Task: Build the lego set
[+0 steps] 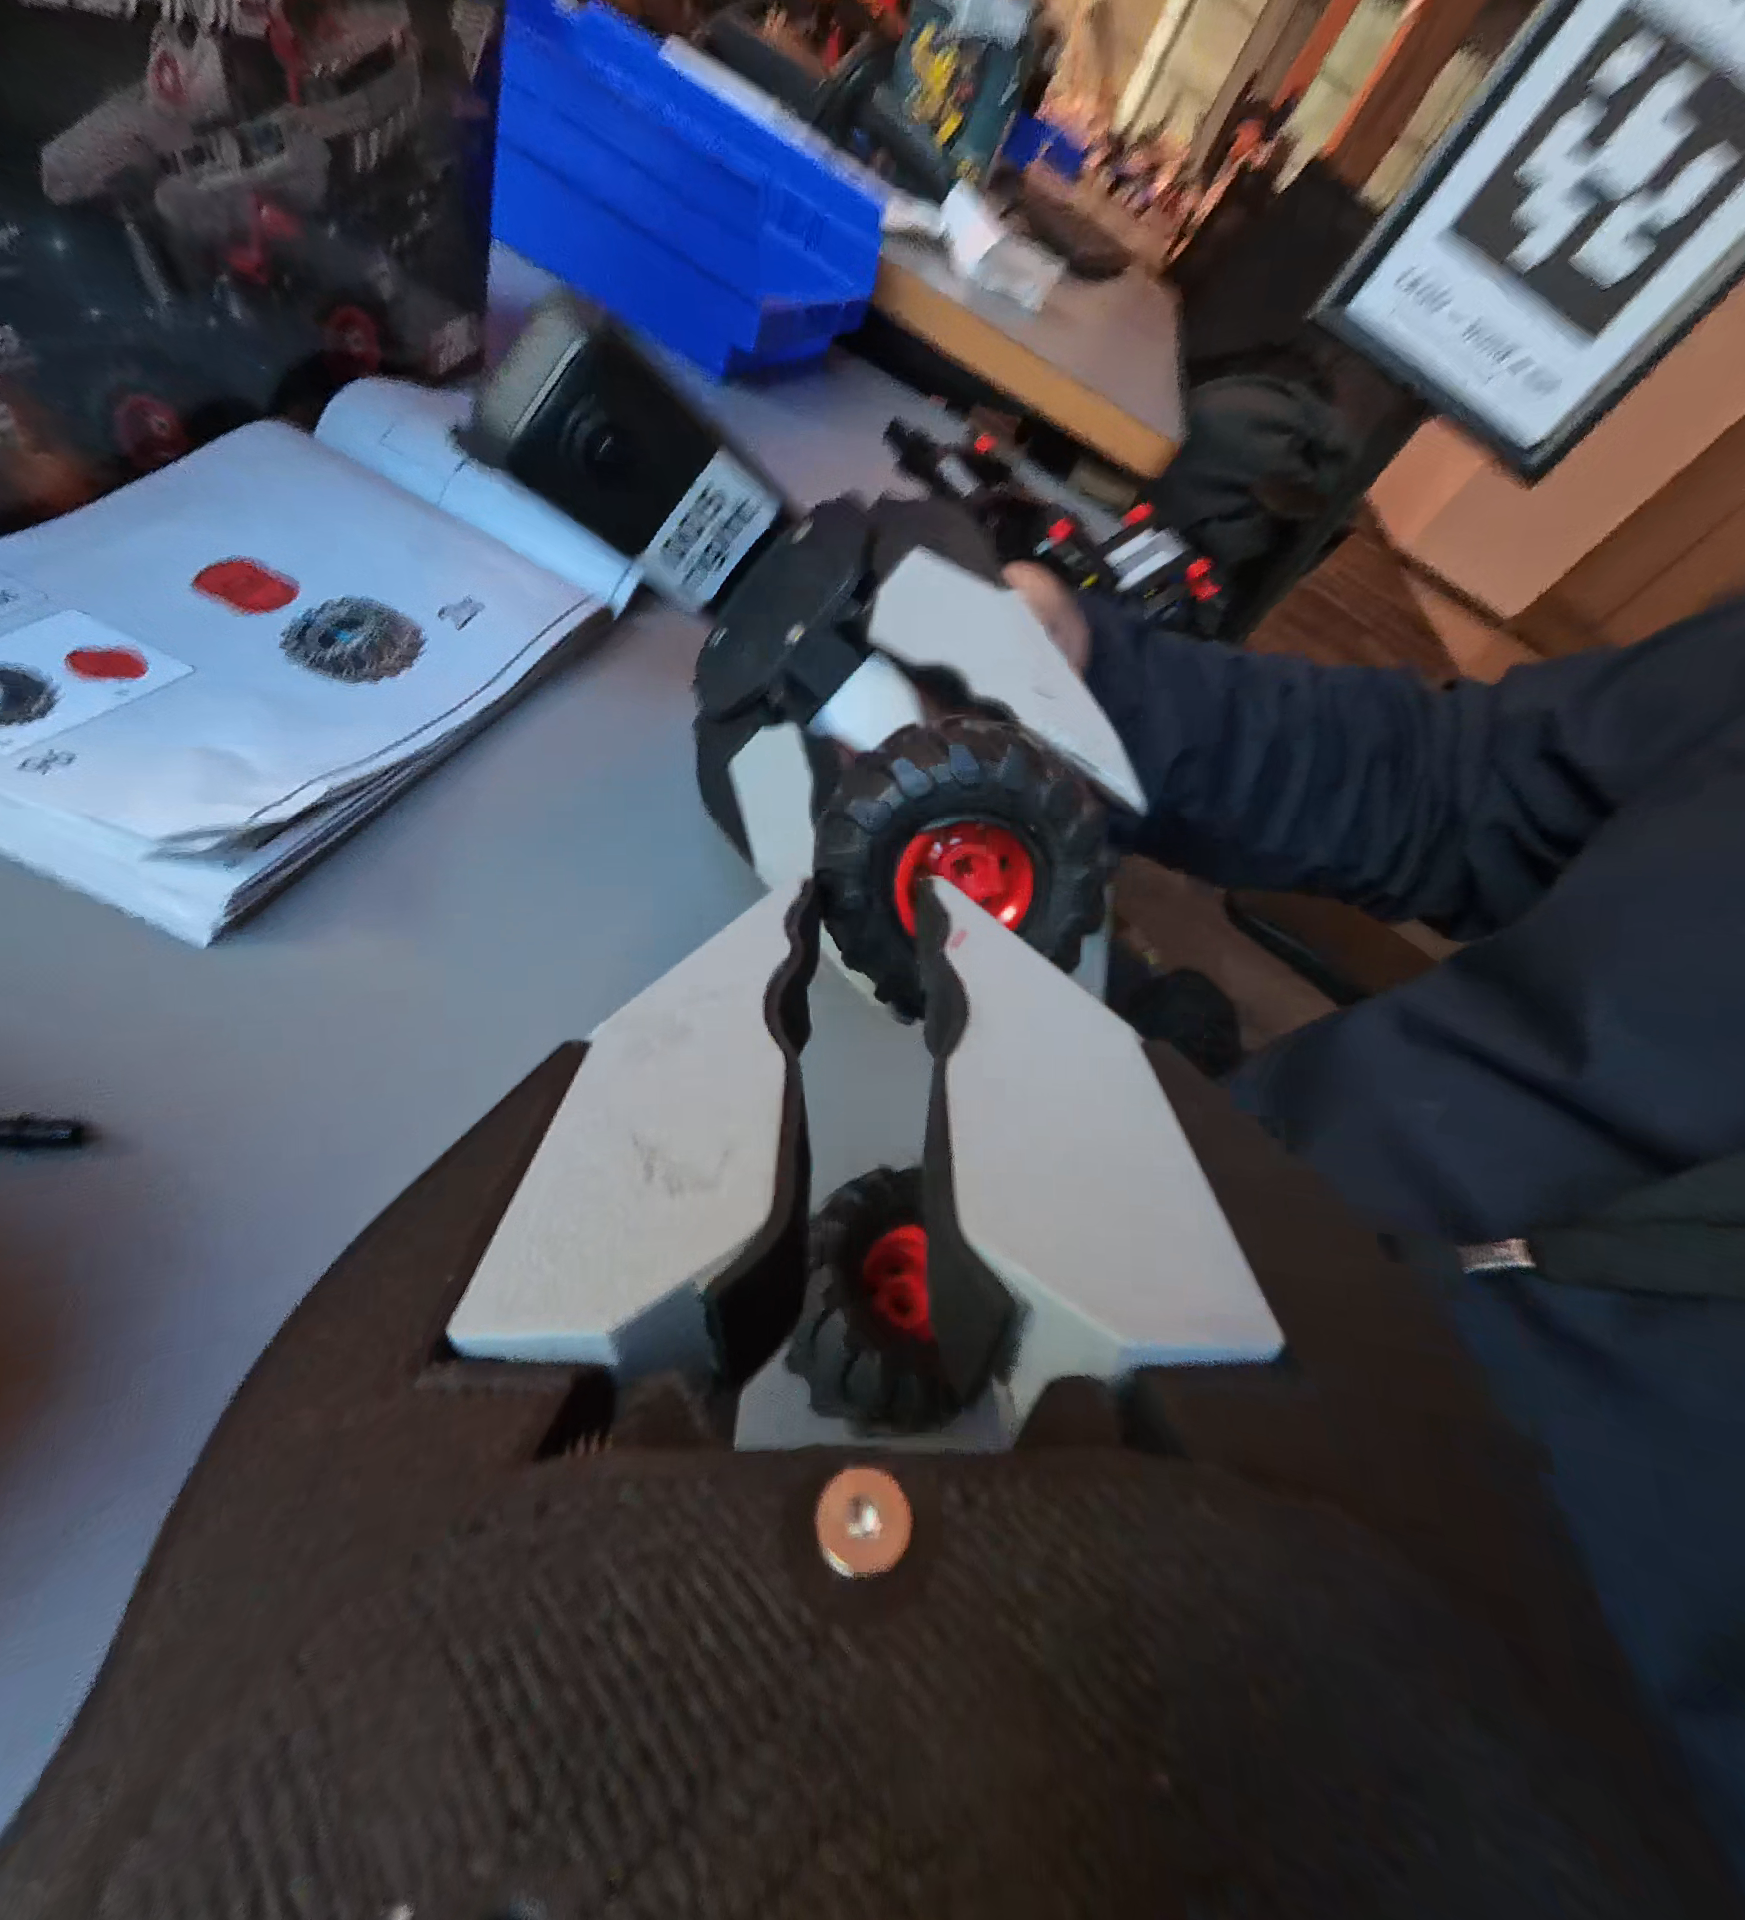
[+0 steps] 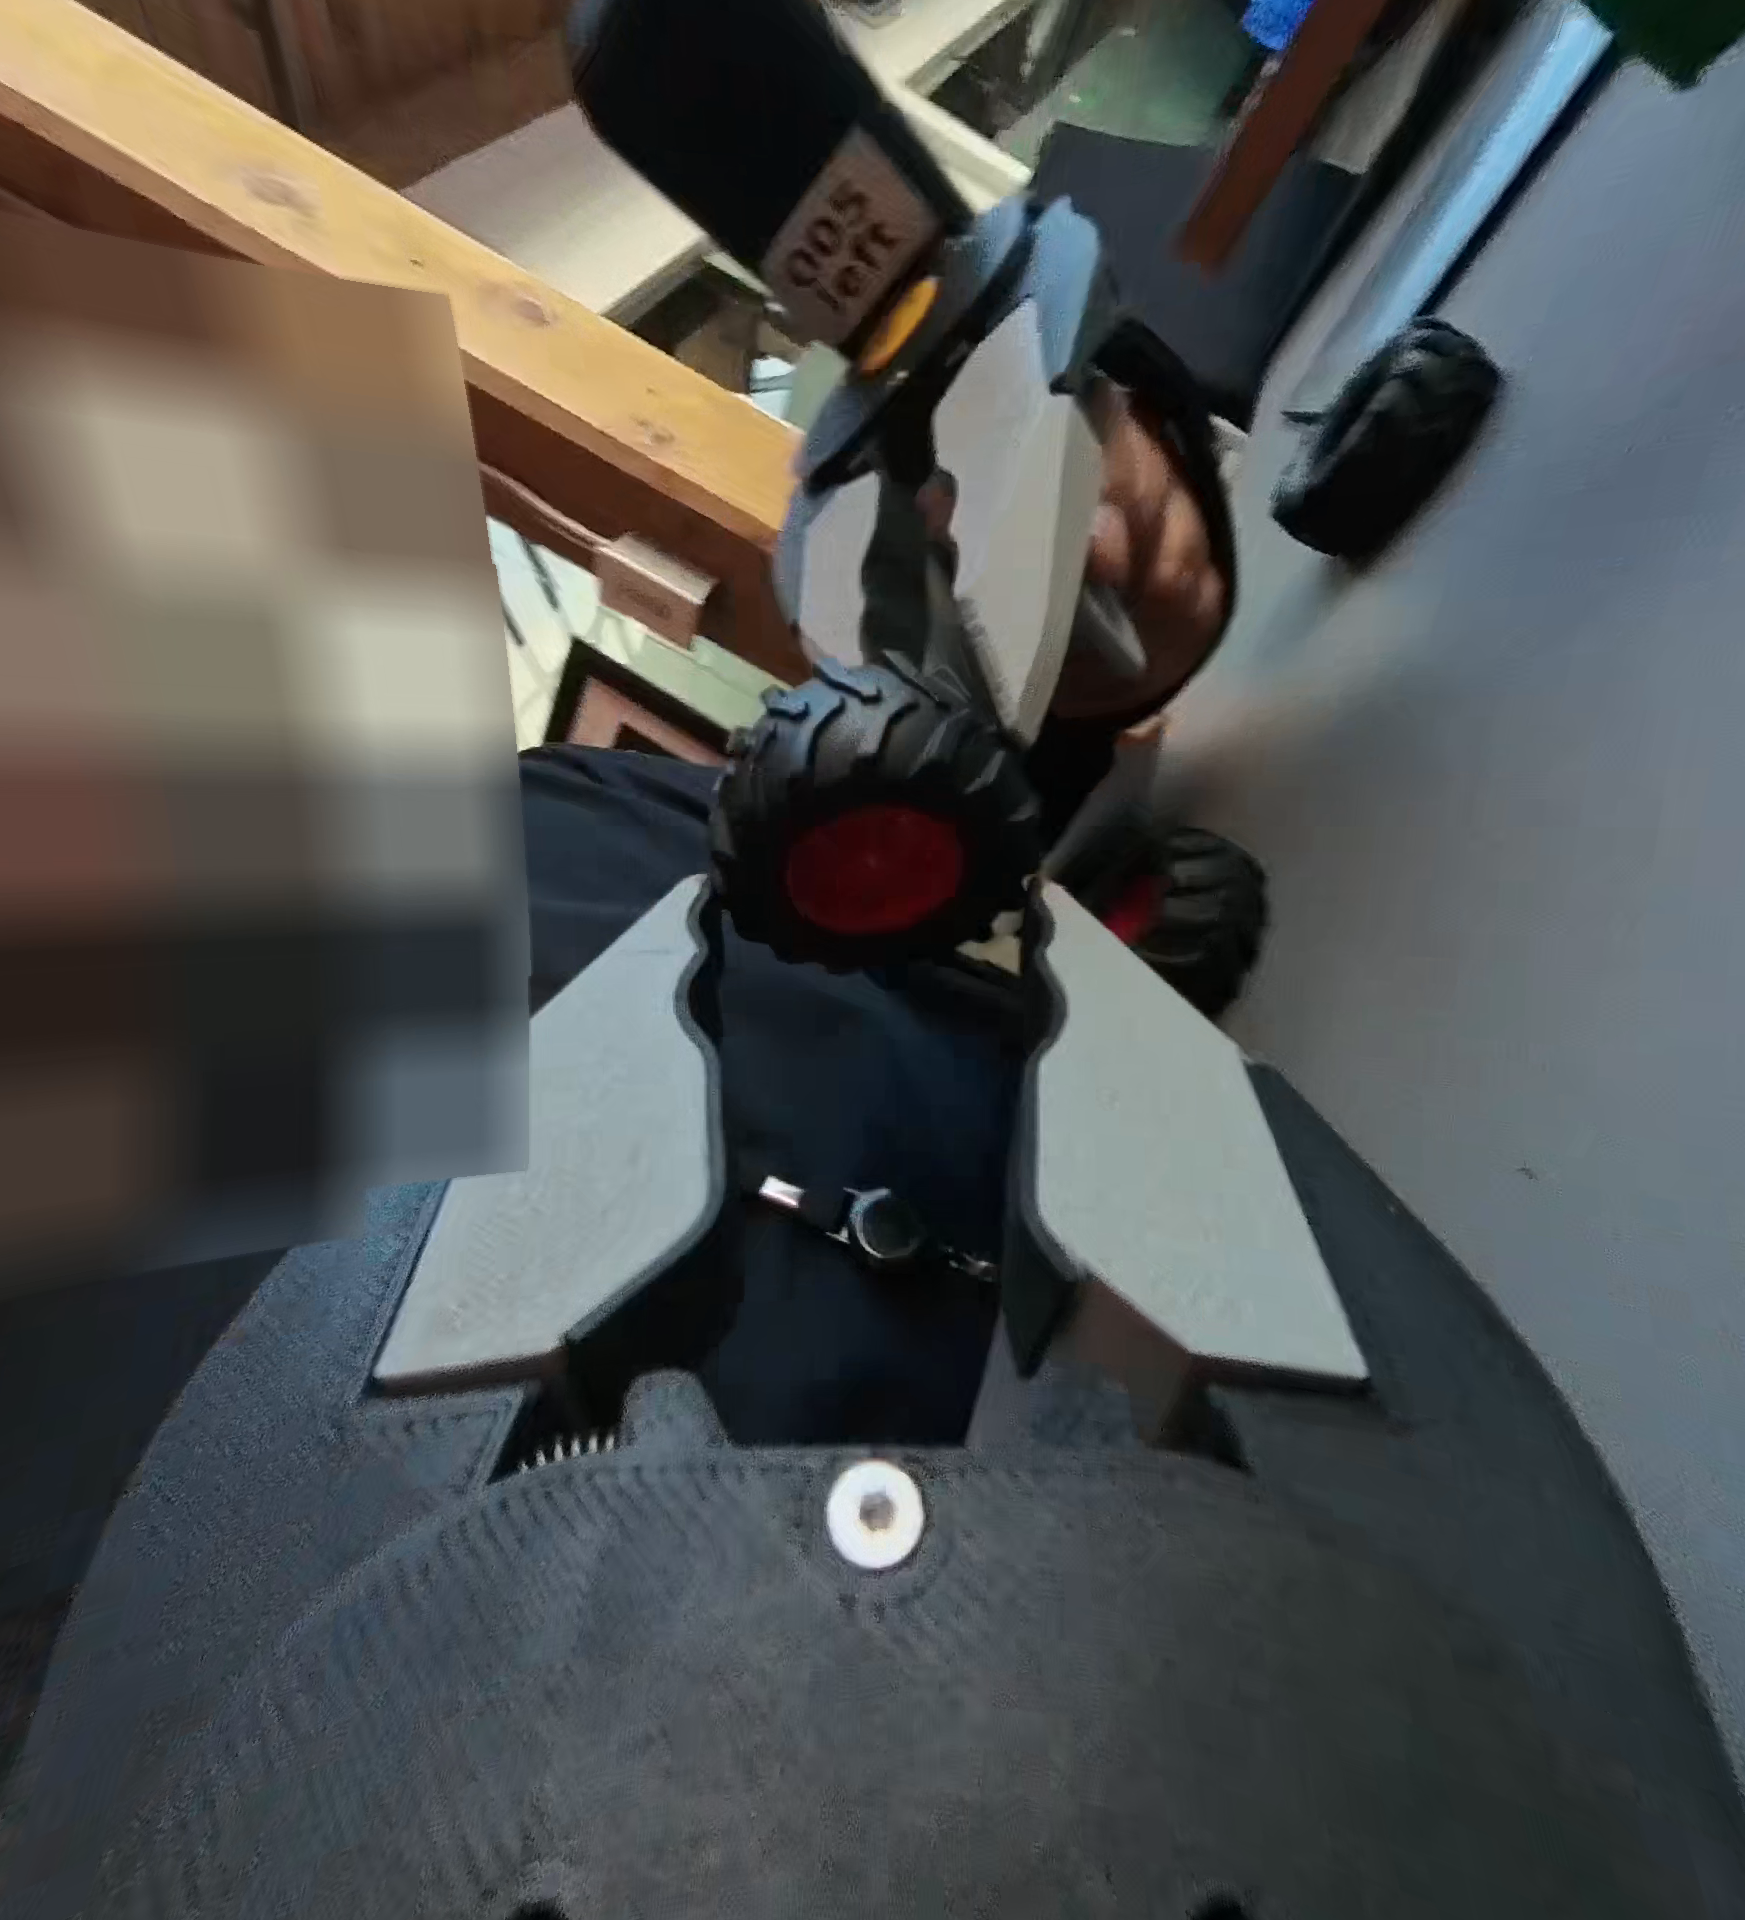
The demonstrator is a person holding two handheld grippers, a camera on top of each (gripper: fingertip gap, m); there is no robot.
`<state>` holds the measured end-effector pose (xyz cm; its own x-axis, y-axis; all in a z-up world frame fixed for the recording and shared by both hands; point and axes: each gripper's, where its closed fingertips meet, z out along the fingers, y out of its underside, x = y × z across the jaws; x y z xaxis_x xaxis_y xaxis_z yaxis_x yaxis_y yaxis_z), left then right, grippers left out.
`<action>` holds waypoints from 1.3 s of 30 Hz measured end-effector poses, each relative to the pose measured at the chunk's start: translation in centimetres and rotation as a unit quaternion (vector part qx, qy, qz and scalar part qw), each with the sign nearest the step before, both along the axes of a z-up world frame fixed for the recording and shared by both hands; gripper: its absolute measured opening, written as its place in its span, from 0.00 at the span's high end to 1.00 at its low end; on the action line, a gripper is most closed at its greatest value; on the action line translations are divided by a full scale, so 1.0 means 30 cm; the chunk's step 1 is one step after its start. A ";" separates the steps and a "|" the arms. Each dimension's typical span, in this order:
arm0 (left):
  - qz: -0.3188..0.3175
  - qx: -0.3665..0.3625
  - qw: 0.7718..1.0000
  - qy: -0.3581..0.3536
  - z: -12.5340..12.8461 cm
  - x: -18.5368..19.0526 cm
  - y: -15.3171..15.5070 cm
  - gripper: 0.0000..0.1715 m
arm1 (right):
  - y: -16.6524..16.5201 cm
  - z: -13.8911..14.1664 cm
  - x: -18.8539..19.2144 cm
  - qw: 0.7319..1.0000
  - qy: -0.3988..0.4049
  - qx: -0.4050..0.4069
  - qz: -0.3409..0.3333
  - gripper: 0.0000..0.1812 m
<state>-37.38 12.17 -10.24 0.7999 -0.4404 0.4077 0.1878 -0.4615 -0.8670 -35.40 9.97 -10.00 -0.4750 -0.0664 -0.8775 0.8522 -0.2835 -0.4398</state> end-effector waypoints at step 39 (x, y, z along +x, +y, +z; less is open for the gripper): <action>-0.042 -0.172 0.965 0.191 -0.267 0.099 0.017 0.71 | 0.084 -0.225 -0.004 0.657 0.274 0.697 -0.078 1.00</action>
<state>-34.42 12.68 -18.26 0.8882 -0.4016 0.2230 -0.1669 -0.7344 -0.6579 -35.52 12.50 -16.74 -0.6504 0.7088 0.2733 0.4654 0.6561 -0.5941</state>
